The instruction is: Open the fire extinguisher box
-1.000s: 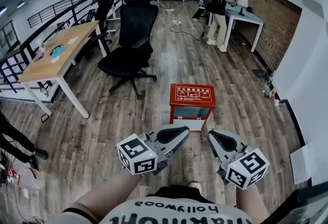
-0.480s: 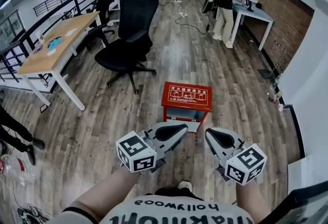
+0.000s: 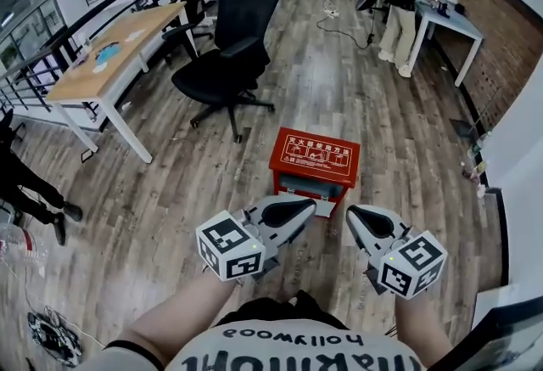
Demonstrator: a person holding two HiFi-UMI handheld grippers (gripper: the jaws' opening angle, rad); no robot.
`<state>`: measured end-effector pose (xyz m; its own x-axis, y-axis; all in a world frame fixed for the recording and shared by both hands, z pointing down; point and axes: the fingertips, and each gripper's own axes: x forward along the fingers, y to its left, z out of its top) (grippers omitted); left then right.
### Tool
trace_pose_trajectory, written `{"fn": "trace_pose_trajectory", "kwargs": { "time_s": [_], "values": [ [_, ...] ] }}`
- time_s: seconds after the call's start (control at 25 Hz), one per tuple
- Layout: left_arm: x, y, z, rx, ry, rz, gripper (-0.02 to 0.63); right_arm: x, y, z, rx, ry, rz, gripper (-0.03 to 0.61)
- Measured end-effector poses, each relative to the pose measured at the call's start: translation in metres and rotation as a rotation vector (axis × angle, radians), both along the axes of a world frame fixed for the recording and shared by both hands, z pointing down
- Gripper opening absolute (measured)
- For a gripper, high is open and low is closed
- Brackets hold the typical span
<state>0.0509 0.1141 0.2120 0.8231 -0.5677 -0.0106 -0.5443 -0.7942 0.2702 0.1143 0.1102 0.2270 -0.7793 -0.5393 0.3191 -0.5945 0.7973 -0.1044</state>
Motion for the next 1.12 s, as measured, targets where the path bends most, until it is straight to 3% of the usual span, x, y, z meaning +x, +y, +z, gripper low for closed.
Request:
{"fn": "trace_pose_trajectory", "kwargs": {
  "time_s": [0.2, 0.56, 1.12],
  "values": [
    [-0.001, -0.007, 0.003, -0.018, -0.031, -0.042, 0.012, 0.000, -0.006, 0.004, -0.017, -0.006, -0.021, 0.011],
    [-0.008, -0.015, 0.008, -0.053, -0.046, -0.011, 0.012, -0.014, -0.019, 0.007, -0.030, 0.010, -0.012, 0.011],
    [-0.052, -0.058, 0.005, -0.044, -0.083, 0.110, 0.012, -0.064, -0.067, 0.005, -0.023, -0.005, 0.083, 0.011]
  ]
}}
